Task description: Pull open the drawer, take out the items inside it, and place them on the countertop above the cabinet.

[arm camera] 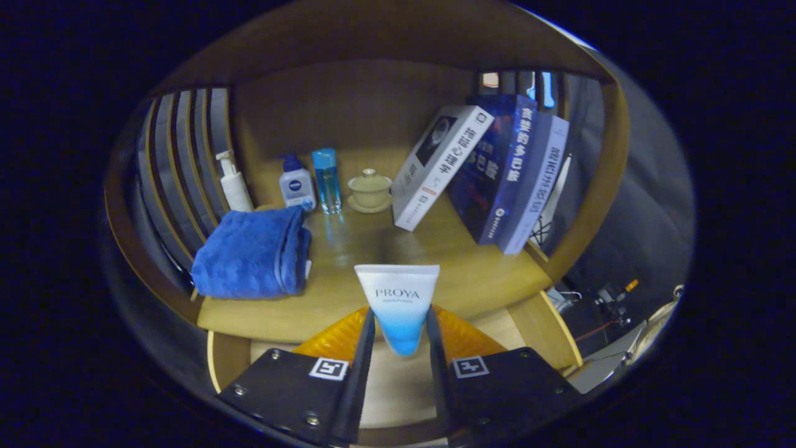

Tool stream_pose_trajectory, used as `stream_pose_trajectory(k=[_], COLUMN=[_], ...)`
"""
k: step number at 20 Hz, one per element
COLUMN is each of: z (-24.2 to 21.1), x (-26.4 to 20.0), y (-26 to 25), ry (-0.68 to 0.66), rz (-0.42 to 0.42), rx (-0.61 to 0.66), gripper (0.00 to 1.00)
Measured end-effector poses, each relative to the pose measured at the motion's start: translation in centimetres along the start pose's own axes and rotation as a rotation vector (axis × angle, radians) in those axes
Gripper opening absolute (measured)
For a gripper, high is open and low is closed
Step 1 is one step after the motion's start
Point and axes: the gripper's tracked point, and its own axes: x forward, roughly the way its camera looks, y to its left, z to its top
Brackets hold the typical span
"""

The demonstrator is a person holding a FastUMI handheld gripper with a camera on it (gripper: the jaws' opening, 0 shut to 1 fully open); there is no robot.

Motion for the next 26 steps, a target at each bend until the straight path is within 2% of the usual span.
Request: stream_pose_trajectory(k=[4,8,12,20,26], z=[1.6,2.6,2.6,2.7,-2.9], x=[3.1,5.2,4.9,-2.9,-10.8], y=[1.2,1.1,0.8,-0.5,-5.3], ry=[-0.038,-0.062,-0.082,-0.282,-0.385], rz=[0.059,0.083,0.079,0.042,-0.064], rx=[0.007,0.017,-0.010,-0.005,0.093], gripper=[0.47,0.46,0.46,0.46,0.46])
